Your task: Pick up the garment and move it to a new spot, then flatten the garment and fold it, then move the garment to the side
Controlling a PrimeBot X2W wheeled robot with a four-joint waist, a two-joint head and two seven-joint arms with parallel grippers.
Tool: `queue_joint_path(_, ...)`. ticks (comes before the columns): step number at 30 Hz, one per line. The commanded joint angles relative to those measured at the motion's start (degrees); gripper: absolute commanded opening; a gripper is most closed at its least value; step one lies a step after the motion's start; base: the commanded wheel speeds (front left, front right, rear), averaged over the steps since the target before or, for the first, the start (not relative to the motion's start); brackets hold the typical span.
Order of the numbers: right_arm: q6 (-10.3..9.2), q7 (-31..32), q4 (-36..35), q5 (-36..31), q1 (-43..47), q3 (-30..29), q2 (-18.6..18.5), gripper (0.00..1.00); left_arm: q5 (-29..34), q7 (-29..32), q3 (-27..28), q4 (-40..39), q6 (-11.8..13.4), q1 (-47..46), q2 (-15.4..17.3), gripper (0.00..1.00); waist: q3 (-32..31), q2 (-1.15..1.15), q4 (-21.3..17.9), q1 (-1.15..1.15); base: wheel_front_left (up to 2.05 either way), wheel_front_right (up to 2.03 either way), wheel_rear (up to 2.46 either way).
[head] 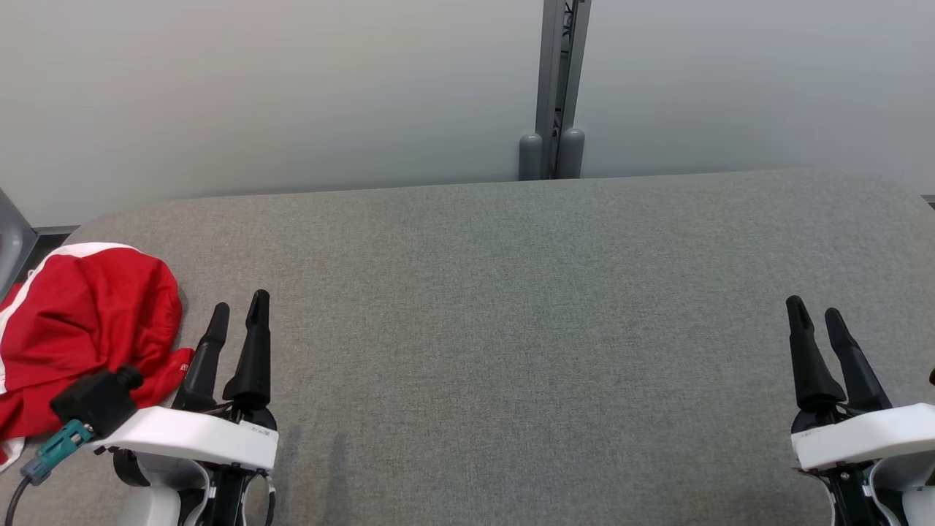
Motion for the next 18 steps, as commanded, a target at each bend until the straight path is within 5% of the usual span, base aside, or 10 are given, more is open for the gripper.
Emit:
queue_joint_path(1,0.08,-0.8,-0.8,-2.2,-0.2,0.1,-0.6,1.00,2.0,-0.6,-0.2,-0.8,0.2,-0.4,0.6,1.00,-0.1,0.00,0.0,0.00,0.00,0.00,0.00)
queue_joint_path(18,0.10,-3.4,2.4,-14.7,0.1,0.2,-0.5,1.00,14.1,-3.2,-2.2,1.8,2.3,0.8,2.0,1.00,-0.6,0.00,0.1,0.00,0.00,0.00,0.00)
